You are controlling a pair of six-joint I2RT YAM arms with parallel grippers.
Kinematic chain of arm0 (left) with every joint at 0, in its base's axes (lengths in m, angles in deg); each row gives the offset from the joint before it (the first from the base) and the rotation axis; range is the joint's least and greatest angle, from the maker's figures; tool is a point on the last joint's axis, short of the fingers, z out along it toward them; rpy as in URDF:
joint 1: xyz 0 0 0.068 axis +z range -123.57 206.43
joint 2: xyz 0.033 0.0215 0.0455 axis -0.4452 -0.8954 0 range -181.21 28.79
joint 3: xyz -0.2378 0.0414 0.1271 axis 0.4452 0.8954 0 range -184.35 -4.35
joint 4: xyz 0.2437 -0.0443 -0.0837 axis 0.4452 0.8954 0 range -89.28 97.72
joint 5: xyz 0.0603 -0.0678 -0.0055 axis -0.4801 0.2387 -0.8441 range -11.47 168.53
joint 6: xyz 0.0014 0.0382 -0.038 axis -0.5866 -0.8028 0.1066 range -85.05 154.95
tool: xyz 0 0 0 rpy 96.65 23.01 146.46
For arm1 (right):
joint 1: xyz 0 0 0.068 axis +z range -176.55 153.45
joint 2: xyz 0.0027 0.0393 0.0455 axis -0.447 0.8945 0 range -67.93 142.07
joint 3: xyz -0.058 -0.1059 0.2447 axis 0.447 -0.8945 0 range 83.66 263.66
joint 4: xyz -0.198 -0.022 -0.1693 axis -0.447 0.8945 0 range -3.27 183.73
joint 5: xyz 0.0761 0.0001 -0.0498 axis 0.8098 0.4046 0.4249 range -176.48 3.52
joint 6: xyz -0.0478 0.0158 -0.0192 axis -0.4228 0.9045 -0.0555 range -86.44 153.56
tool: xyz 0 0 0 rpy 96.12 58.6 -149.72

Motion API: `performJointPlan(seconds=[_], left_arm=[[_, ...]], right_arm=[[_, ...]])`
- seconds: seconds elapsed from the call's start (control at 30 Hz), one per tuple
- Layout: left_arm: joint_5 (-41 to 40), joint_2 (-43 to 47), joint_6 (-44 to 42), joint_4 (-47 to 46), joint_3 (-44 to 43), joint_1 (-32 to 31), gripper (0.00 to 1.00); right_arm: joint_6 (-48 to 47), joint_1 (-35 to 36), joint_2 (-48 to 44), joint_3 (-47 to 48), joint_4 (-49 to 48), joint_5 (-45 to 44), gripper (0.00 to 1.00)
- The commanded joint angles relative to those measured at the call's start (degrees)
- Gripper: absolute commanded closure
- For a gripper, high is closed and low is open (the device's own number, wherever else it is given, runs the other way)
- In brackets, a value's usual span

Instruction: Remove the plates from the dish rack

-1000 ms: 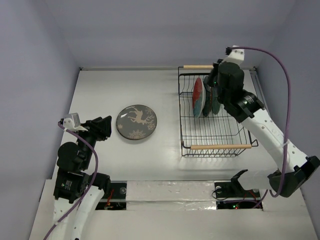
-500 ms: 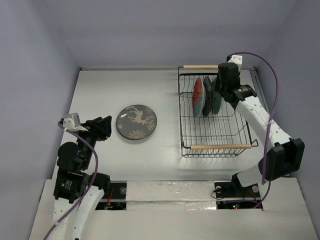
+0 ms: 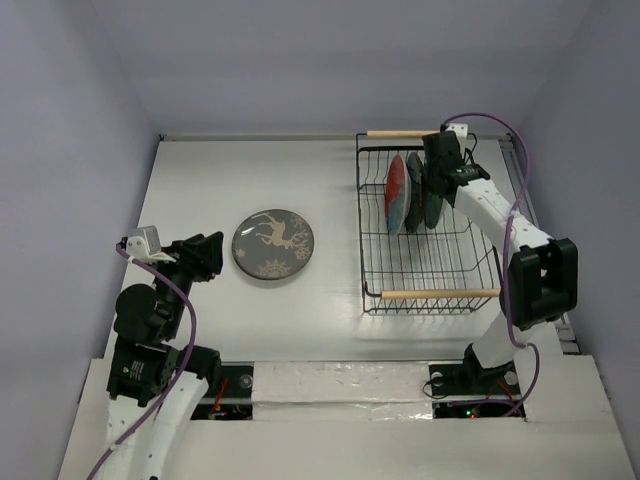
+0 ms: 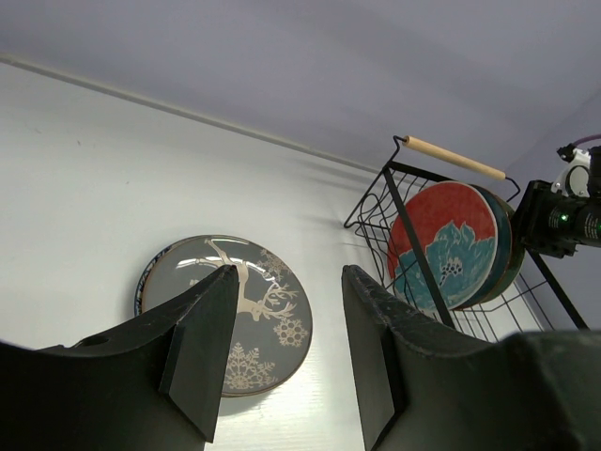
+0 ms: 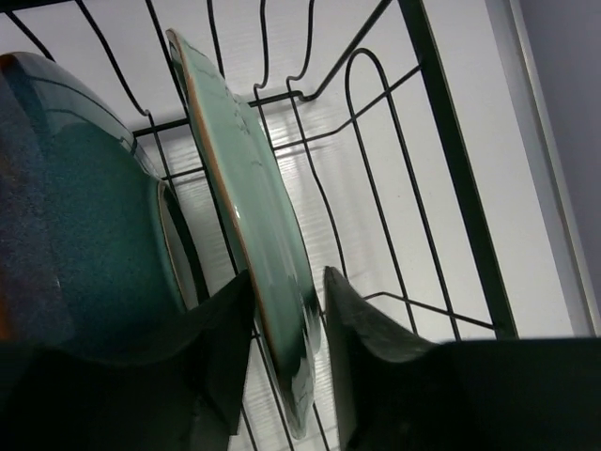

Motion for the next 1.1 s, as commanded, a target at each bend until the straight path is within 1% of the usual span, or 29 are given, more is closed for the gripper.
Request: performJointPlan(seconds=[0.0, 0.07, 0.1, 0.2, 0.47, 0.73, 0.8, 0.97, 1.0, 1.07], left_arm=[[0.64, -0.16, -0.04, -3.21, 0.35, -0.26, 0.55], [0.64, -0.16, -0.04, -3.12, 0.35, -0.26, 0.55], [0.64, -0.16, -0.13, -3.12, 0.35, -0.26, 0.55], [0.64, -0.16, -0.13, -3.21, 0.35, -0.26, 0.55], [0.73, -0.25, -0.04, -3.21, 0.44, -0.26, 0.55], [0.82, -0.51, -0.04, -3.3, 0.44, -0.26, 0.55], [0.9, -0.51, 0.05, -3.3, 0.44, -0.26, 0.55], [1.17, -0.77, 0.05, -3.3, 0.52, -0.26, 0.55], [1.17, -0.77, 0.05, -3.38, 0.52, -0.26, 0.55], [1.26, -0.86, -0.04, -3.39, 0.52, -0.26, 0.55]], right_arm=[[-0.51, -0.38, 0.91, 2.5, -1.46, -2.03, 0.62], [-0.69, -0.39, 0.56, 2.15, -1.72, -2.12, 0.66], [-0.78, -0.39, 0.21, 2.07, -1.81, -2.55, 0.74], [-1.3, -0.39, -1.81, 1.98, -1.72, -3.26, 0.83], [-3.5, -0.39, -7.87, 5.23, 0.82, -5.54, 1.0], [-4.73, -0.39, -15.87, 10.24, 5.04, -7.83, 1.0], [-4.65, -0.39, -19.21, 11.29, 5.48, -7.83, 1.0], [-4.03, 2.15, -25.97, 13.4, 5.14, -9.67, 1.0], [-3.94, 3.46, -28.25, 13.75, 3.74, -9.07, 1.0], [-2.54, 4.96, -30.28, 13.84, 2.15, -3.99, 1.0]])
